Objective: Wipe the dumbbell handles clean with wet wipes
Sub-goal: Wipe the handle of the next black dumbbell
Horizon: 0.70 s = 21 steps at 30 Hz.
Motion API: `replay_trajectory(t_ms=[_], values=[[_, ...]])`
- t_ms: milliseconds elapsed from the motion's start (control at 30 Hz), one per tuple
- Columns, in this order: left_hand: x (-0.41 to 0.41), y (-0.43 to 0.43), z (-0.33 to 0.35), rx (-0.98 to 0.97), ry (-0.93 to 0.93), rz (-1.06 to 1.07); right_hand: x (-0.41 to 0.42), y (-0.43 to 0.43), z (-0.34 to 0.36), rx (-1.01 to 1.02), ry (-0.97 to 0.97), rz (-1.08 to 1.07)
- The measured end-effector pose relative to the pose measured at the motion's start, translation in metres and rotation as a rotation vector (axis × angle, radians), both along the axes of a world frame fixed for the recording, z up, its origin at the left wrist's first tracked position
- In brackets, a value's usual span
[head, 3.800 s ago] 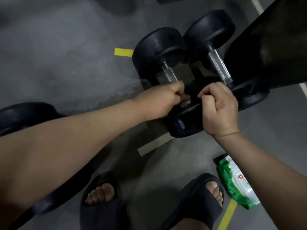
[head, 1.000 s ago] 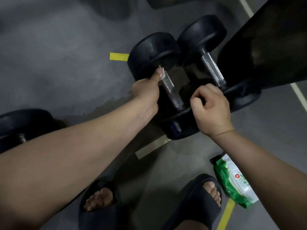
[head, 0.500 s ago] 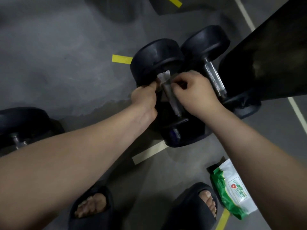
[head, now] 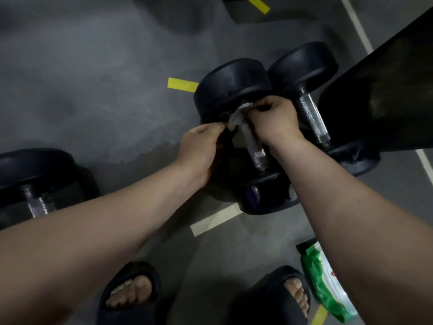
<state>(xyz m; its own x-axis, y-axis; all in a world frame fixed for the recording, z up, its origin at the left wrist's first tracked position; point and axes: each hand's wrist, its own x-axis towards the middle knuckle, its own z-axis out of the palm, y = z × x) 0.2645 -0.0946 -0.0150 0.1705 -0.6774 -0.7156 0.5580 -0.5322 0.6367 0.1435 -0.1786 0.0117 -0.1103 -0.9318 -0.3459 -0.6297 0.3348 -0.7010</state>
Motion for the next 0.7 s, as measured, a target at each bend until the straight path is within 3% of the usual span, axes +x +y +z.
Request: replay_trajectory(t_ms=[133, 367, 567, 700], values=[[0.021, 0.005, -0.001, 0.041, -0.314, 0.064, 0.0, -0.005, -0.002, 0.125, -0.159, -0.157], [0.045, -0.004, -0.002, -0.277, -0.68, -0.095, -0.001, -0.001, 0.001, 0.088, -0.111, -0.133], [0.044, -0.005, -0.012, -0.347, -0.762, -0.106, 0.003, 0.016, 0.014, 0.013, 0.108, 0.126], [0.043, -0.005, -0.011, -0.349, -0.736, -0.105, 0.007, 0.003, 0.0, 0.088, 0.049, -0.025]])
